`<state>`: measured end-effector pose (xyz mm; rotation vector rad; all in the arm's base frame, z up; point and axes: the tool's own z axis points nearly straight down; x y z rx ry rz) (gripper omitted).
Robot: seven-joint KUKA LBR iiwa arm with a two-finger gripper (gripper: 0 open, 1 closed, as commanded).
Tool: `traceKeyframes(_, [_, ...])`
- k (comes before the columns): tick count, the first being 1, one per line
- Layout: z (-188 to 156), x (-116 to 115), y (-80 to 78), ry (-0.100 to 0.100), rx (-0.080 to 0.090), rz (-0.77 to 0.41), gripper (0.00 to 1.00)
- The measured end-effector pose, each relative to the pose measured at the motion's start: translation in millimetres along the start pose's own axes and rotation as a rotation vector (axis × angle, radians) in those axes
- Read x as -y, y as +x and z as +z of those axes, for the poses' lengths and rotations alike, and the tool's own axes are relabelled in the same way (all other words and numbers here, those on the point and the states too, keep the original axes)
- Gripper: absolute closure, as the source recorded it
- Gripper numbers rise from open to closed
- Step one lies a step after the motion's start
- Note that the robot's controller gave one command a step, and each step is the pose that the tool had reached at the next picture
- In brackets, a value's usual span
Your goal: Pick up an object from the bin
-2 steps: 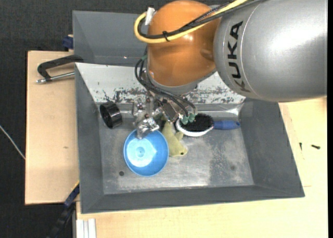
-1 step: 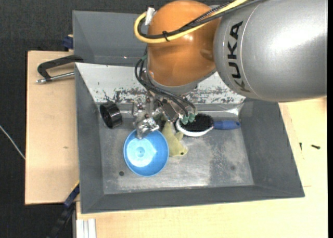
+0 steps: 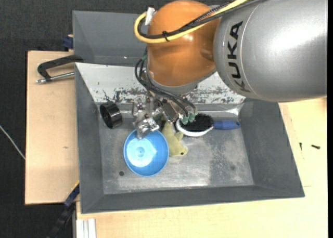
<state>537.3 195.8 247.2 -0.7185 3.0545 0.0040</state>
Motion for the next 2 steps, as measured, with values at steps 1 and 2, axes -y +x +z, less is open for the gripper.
traceKeyframes(1, [0.0, 0.0, 0.0, 0.000, 0.000, 0.000, 1.00])
traceKeyframes(2, [0.0, 0.0, 0.0, 0.000, 0.000, 0.000, 1.00])
